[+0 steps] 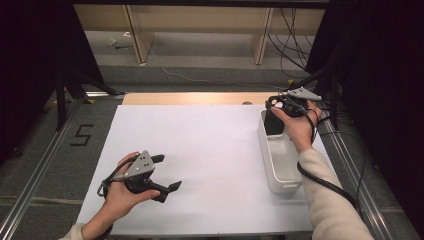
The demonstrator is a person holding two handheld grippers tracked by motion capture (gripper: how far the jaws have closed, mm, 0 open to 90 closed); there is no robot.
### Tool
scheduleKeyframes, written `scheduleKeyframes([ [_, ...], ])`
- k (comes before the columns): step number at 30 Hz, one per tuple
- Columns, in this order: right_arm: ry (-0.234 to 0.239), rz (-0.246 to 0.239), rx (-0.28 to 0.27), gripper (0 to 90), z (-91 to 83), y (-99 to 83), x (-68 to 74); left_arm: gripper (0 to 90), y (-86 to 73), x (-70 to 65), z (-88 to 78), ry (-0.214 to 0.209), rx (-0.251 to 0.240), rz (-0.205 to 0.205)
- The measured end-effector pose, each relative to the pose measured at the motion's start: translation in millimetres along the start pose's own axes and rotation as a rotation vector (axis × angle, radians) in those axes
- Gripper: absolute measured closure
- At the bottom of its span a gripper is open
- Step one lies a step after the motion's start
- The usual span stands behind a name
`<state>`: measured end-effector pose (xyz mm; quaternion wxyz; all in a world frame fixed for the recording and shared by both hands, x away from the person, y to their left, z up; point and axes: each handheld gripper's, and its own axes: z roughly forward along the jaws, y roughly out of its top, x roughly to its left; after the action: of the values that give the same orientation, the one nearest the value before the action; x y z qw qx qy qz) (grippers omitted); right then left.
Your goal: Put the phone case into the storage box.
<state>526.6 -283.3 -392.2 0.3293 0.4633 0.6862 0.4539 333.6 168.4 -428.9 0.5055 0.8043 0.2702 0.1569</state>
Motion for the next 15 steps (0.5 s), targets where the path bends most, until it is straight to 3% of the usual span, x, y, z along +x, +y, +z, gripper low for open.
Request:
scheduleKeyframes([
  [15,0.004,-0.001,0.017,15.7,4.8,1.2,0.0,0.0,-0.6,1.3,-0.1,0.003,0.002,-0.005],
])
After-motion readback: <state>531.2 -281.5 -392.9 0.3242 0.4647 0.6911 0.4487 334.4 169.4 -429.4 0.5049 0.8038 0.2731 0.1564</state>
